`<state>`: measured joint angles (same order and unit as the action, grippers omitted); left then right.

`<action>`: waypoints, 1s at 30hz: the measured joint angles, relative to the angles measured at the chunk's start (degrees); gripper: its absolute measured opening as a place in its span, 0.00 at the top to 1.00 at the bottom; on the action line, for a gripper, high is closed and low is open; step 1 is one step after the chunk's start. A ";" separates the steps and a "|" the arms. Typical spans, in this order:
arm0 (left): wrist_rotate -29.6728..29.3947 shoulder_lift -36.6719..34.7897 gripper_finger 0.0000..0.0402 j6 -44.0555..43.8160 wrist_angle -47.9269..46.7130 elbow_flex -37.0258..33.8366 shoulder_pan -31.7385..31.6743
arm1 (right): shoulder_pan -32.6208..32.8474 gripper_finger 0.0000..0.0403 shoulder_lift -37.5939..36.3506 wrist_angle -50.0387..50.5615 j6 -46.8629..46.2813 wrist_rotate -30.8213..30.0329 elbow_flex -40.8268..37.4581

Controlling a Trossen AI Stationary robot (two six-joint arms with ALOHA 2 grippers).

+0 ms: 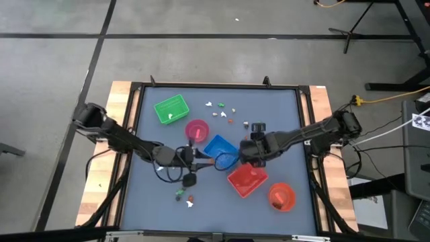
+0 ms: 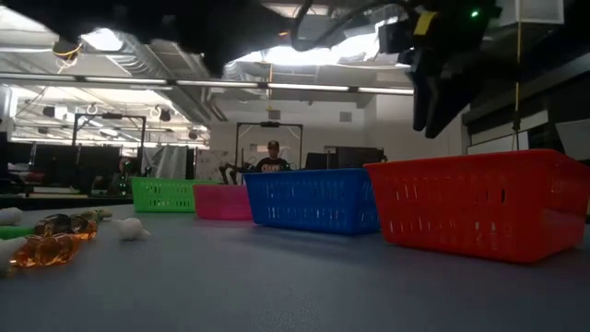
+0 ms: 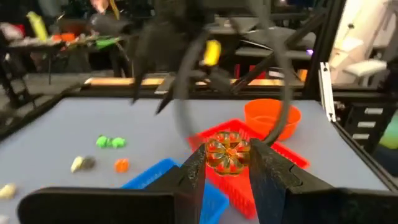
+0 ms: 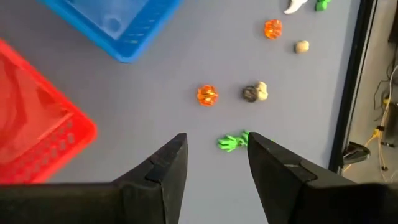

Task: Sort Halloween decoration
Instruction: Put the orange pumpkin toy into the orange bin

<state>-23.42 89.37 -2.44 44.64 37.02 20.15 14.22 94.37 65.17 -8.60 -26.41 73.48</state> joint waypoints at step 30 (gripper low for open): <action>14.30 19.28 0.80 1.16 0.28 18.46 -5.49 | -4.96 0.58 0.02 23.38 8.04 -7.03 26.99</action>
<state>-9.12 108.66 -1.28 44.92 55.49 14.66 9.26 94.39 88.55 -0.56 -33.45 100.48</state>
